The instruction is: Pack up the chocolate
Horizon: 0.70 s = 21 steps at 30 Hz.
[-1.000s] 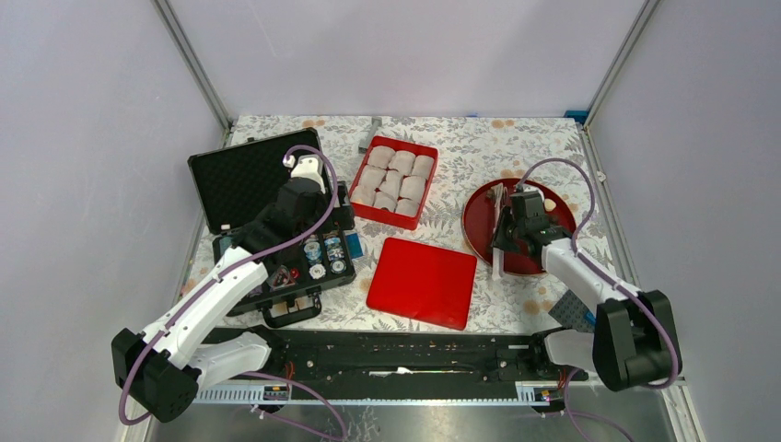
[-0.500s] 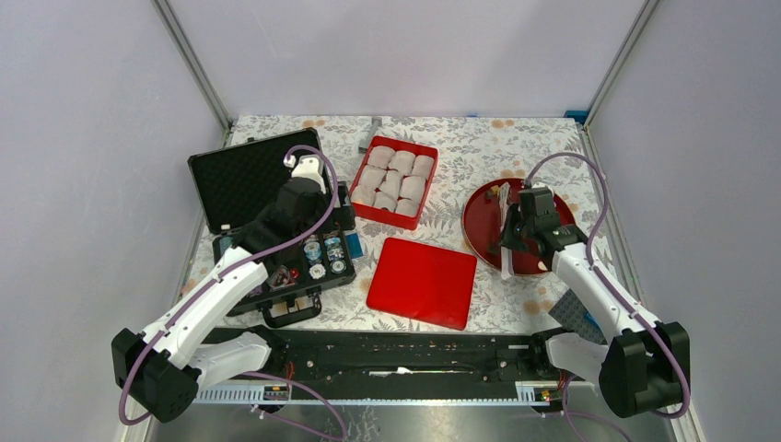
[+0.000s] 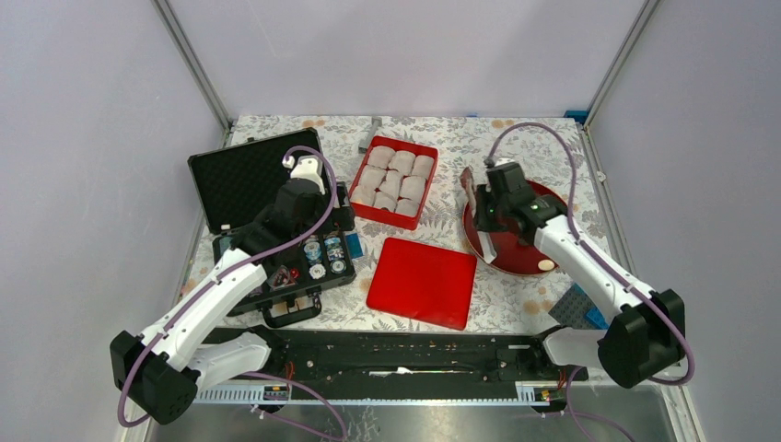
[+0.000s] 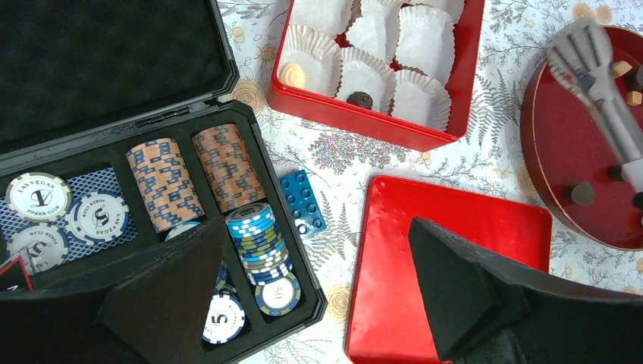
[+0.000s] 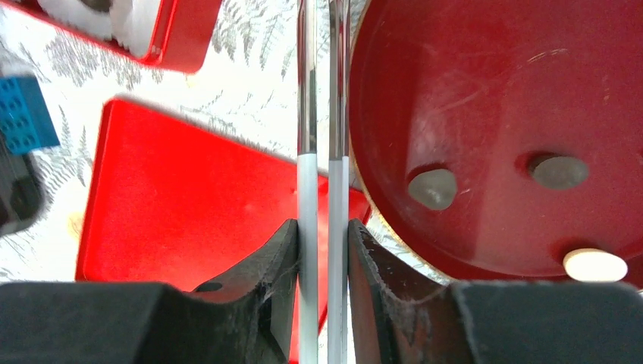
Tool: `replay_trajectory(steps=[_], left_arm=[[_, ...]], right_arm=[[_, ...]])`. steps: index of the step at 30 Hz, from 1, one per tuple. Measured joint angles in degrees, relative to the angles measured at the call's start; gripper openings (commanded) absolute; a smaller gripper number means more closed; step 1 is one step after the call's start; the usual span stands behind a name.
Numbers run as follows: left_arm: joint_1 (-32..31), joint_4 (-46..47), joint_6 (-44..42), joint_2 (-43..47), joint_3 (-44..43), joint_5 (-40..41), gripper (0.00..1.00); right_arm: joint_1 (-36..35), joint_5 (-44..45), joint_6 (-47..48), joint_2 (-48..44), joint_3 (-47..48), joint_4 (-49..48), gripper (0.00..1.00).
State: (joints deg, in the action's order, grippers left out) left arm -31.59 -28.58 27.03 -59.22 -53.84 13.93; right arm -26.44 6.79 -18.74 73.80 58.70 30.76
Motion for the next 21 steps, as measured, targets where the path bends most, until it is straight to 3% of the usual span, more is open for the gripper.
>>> replay_trajectory(steps=[6,21], left_arm=[[0.0,0.02,0.0,0.37,0.0,-0.02,0.99],[0.0,-0.07,0.0,0.94,0.0,0.02,0.99]], right_arm=[[-5.66,3.26,-2.12,1.4,-1.86,-0.15,0.31],[-9.92,7.43,-4.74,12.11,-3.91,-9.16,0.31]])
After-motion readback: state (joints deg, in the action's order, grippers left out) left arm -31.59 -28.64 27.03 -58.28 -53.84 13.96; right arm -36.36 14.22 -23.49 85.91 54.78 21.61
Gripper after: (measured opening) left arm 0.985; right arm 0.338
